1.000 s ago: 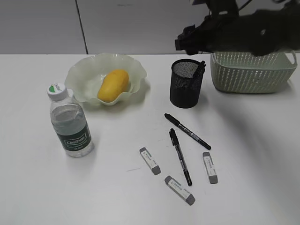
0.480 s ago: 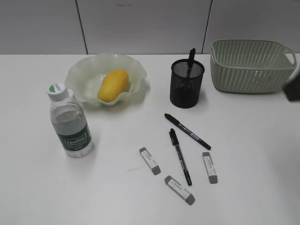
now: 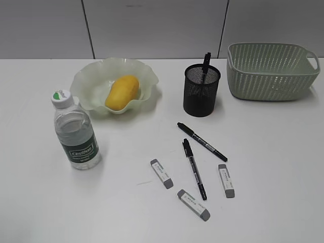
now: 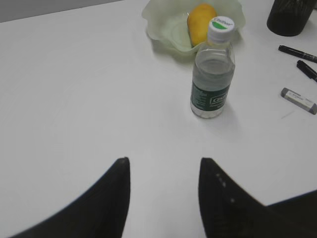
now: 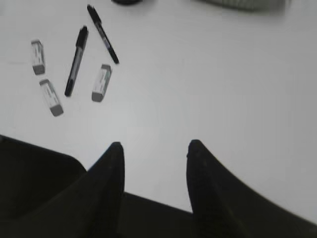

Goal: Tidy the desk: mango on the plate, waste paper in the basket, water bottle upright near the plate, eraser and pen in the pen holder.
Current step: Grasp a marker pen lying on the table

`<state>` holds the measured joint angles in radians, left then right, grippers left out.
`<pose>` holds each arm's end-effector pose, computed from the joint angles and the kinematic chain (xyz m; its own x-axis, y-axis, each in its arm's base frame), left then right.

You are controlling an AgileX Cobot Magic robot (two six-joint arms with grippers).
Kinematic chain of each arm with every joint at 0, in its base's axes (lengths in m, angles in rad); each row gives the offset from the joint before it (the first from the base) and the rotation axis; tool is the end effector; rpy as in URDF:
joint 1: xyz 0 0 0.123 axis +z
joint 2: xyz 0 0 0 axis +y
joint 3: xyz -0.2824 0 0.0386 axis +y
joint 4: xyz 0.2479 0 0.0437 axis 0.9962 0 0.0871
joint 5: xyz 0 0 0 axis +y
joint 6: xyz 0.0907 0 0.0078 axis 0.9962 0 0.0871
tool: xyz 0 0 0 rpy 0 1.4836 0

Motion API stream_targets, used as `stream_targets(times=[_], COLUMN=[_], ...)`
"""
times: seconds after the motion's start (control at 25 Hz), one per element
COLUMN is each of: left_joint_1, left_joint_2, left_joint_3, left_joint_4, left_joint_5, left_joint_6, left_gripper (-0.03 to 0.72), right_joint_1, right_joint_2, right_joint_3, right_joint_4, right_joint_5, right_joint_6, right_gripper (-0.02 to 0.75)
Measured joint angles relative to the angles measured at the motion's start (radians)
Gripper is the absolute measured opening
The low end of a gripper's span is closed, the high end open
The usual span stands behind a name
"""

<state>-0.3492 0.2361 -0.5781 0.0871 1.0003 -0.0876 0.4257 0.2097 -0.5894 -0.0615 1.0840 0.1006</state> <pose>0.0302 -0.0039 0.3018 -0.5176 0.1455 -0.8431 0.2626 0.9649 0.0054 0.0202 0.0037 0.2994 -0.5518 -0.1715 -0.8162 -0.3333 0.9424 0.0272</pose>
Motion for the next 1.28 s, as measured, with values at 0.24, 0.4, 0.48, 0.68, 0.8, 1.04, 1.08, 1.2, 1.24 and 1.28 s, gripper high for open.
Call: stream_targets(times=[0.24,0.4,0.48,0.68,0.8,1.04,1.08,1.2,1.24,1.28], left_joint_1=[0.000,-0.024,-0.087,-0.381,-0.519,-0.571,-0.570,-0.570,-0.570,-0.570], left_joint_2=[0.331,0.561,0.692,0.993,1.195,1.552,1.608,1.752,1.798,1.840], left_joint_3=[-0.140,-0.269,-0.335,-0.517,-0.625,-0.791,-0.816,-0.886,-0.912,-0.940], left_joint_4=[-0.050,-0.124,-0.139,-0.046,0.060,0.040,0.027,0.016,0.026,0.042], left_joint_5=[-0.158,-0.271,-0.308,-0.337,-0.343,-0.333,-0.329,-0.324,-0.320,-0.311], left_joint_6=[0.050,0.131,0.146,0.022,-0.148,-0.321,-0.332,-0.407,-0.443,-0.479], left_gripper=[0.326,0.314,0.312,0.310,0.310,0.374,0.399,0.435,0.438,0.440], right_joint_1=[0.000,0.000,0.000,0.000,0.000,0.000,0.000,0.000,0.000,0.000], right_joint_2=[-0.210,-0.217,-0.217,-0.217,-0.217,-0.217,-0.217,-0.217,-0.217,-0.217], right_joint_3=[0.076,0.079,0.079,0.079,0.079,0.079,0.079,0.079,0.079,0.079], right_joint_4=[-0.009,-0.010,-0.010,-0.011,-0.012,-0.012,-0.012,-0.013,-0.013,-0.013], right_joint_5=[-0.023,-0.037,-0.038,-0.039,-0.039,-0.040,-0.040,-0.040,-0.040,-0.040], right_joint_6=[0.000,0.001,0.001,0.002,0.002,0.002,0.002,0.002,0.002,0.002], right_gripper=[0.339,0.339,0.339,0.339,0.339,0.339,0.339,0.339,0.339,0.339])
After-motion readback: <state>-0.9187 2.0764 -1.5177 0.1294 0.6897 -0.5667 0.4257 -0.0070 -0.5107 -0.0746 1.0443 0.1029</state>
